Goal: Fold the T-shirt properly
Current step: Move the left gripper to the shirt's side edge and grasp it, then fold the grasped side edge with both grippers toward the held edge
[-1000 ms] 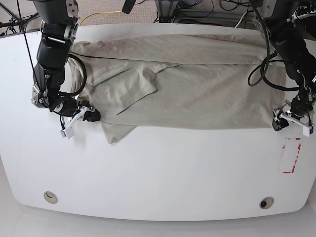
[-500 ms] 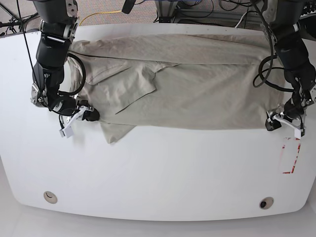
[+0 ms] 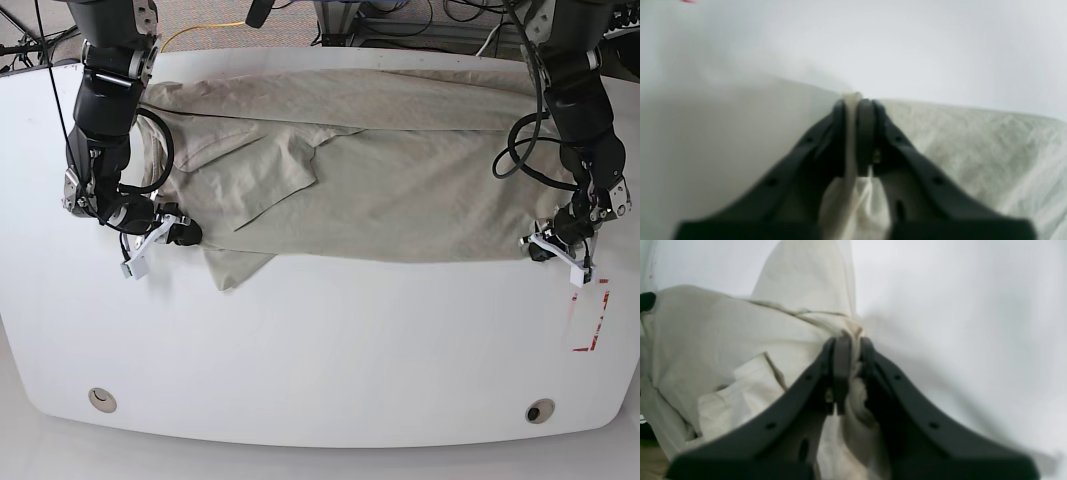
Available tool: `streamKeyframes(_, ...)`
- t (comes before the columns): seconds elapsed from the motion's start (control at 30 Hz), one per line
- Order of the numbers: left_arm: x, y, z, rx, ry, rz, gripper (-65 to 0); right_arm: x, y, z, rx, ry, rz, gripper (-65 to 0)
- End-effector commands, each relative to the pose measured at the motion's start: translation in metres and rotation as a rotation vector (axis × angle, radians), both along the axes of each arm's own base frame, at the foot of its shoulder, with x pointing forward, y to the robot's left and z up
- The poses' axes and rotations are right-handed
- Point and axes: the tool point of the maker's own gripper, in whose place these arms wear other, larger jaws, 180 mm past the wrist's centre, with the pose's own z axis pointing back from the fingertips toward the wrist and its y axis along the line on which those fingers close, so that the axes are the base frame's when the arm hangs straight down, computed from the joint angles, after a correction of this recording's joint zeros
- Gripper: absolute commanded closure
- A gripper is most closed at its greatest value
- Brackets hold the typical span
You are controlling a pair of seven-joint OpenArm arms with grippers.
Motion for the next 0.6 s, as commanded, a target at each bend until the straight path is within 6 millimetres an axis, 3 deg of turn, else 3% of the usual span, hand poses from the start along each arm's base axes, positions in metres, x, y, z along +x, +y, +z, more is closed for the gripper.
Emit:
streamKeyframes(0.0,0.007,0.008,0.013,0.023,-0.024,-0.004,0.0,0.015,-0.008,0.018,-0.012,-0.056,-0.006,-3.6)
streamKeyframes(0.1,0.010,0.009,0.021,0.033,-0.043,-0.010,0.0,0.016,-0.009,0.020,-0.013,-0.060,-0.007,-3.0)
streamKeyframes(0.27,0.017,-0.001,0.052,0.093,-0.089,-0.110,0.0,0.026,-0.012,0.031,-0.019,-0.089,-0.008,0.0)
streamKeyframes(0.57,0.013,-0.015,0.092,0.214,-0.106,-0.231,0.0,0.037,-0.020,0.076,-0.130,-0.191,0.057,0.0)
